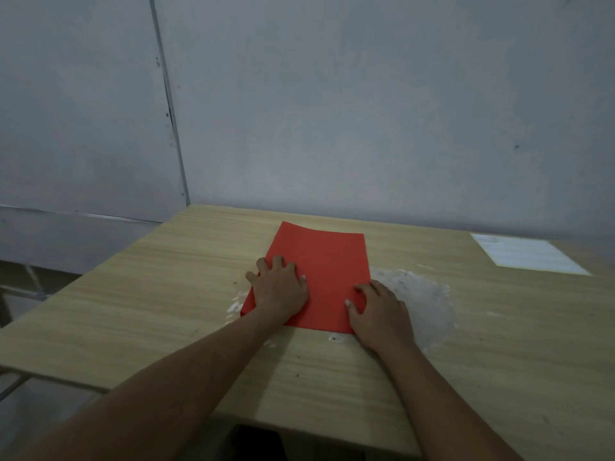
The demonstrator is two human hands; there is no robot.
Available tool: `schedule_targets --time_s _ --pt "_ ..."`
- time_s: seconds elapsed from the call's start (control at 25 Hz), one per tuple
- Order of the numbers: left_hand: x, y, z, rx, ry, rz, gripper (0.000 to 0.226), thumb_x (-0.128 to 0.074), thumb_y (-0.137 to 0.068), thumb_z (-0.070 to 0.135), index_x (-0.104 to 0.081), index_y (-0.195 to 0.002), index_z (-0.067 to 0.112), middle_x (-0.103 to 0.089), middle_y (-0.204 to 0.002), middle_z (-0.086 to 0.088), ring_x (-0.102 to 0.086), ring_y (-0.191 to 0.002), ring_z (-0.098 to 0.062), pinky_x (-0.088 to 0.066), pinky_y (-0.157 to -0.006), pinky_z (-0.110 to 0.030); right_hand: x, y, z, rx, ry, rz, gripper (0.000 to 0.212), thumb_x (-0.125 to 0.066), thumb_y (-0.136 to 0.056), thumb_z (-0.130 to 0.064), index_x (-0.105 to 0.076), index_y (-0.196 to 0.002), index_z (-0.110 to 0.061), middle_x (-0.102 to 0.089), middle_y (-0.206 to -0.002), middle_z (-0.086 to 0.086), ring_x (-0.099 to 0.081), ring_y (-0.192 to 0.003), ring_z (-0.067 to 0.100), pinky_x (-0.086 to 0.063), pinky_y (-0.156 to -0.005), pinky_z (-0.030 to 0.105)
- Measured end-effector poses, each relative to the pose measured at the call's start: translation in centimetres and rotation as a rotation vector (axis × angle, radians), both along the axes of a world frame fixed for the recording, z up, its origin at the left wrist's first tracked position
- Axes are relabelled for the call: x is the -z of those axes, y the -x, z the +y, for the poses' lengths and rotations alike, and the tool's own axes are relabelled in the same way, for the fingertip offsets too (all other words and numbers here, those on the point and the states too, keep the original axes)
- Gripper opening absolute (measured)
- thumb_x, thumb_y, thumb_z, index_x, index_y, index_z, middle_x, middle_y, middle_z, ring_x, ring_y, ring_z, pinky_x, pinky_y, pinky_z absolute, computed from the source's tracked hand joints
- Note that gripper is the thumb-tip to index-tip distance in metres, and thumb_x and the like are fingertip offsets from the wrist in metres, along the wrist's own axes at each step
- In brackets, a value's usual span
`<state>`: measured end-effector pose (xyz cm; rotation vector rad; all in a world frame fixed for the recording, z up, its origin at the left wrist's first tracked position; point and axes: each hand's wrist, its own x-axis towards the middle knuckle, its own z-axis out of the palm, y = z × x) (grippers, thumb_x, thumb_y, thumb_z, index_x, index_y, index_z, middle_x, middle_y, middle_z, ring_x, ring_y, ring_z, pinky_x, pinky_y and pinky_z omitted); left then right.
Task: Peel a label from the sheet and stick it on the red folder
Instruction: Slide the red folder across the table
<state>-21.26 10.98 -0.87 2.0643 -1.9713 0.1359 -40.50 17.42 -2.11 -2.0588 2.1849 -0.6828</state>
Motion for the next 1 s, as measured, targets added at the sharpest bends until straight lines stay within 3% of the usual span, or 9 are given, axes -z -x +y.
schedule_targets --time_s 1.0 --pt "0.4 0.7 0.9 0.032 0.012 0.016 0.05 -0.035 -0.092 0.052 -0.057 -0.125 0.023 -0.046 -0.139 -0.005 -0.034 -0.131 -0.036 -0.032 -0.099 -0.059 0.5 0.6 1.4 0.029 0.006 0.013 0.055 -0.04 -0.097 -0.055 -0.048 -0.144 -0.028 -0.041 -0.156 0.003 -0.034 -0.146 0.021 -0.028 -0.118 0.041"
